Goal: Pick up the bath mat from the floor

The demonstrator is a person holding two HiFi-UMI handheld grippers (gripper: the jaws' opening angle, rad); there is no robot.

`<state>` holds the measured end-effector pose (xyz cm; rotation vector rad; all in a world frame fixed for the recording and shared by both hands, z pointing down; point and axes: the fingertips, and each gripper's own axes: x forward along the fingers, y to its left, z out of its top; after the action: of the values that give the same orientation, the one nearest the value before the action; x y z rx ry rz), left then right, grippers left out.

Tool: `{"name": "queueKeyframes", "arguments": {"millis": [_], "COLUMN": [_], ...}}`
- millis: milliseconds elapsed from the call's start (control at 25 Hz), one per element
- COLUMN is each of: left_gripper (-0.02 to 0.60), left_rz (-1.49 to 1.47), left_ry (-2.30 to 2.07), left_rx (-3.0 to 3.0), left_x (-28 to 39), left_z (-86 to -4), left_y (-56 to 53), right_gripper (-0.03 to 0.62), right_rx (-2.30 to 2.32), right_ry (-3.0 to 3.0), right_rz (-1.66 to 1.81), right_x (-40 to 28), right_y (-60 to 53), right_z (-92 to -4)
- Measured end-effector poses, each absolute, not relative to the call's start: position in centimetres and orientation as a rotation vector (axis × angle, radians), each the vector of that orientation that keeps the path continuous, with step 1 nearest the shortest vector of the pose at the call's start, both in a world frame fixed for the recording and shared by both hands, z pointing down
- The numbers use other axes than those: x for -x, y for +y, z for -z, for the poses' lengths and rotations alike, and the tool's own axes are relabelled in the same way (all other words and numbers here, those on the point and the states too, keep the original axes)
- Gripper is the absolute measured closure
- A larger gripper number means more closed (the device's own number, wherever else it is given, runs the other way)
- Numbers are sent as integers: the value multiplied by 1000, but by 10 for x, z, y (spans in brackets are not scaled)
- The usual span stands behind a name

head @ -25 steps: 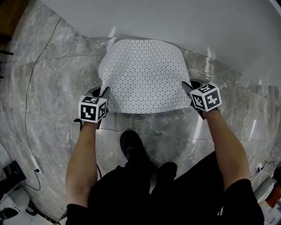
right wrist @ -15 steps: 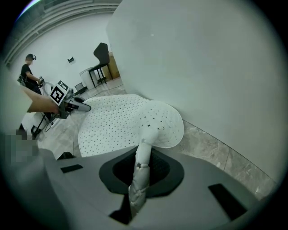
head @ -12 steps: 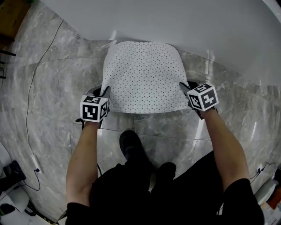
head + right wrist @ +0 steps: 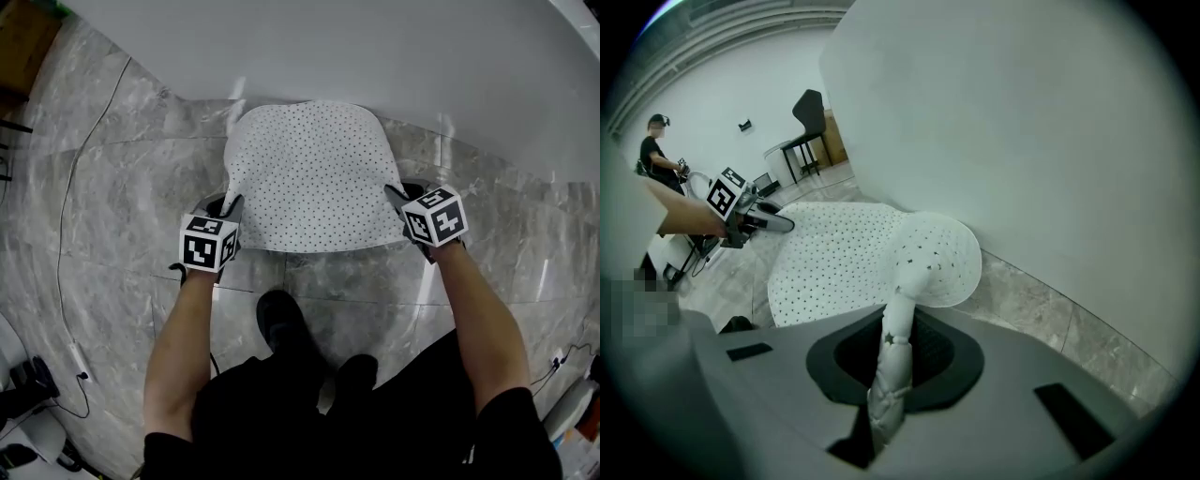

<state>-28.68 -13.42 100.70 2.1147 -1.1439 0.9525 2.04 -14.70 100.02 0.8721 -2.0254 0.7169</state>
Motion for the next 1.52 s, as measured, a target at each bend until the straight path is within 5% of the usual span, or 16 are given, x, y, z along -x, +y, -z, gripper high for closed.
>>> {"name": "queueKeyframes", "arguments": {"millis": [560, 1520], "left_gripper": [532, 532], "left_rz": [-975, -925], "left_ry": [-1151, -1224], "left_rx": [-1988, -1858], "left_x": [288, 251], "left_z": [-957, -688], "left_y": [-121, -49], "right_gripper": [557, 557], "right_rx": [-941, -955], "right_ry": [-1949, -1995], "right_rz": [-829, -935], "right_x": [-29, -7], "right_y": [-132, -57], "right_z": [-967, -689]}}
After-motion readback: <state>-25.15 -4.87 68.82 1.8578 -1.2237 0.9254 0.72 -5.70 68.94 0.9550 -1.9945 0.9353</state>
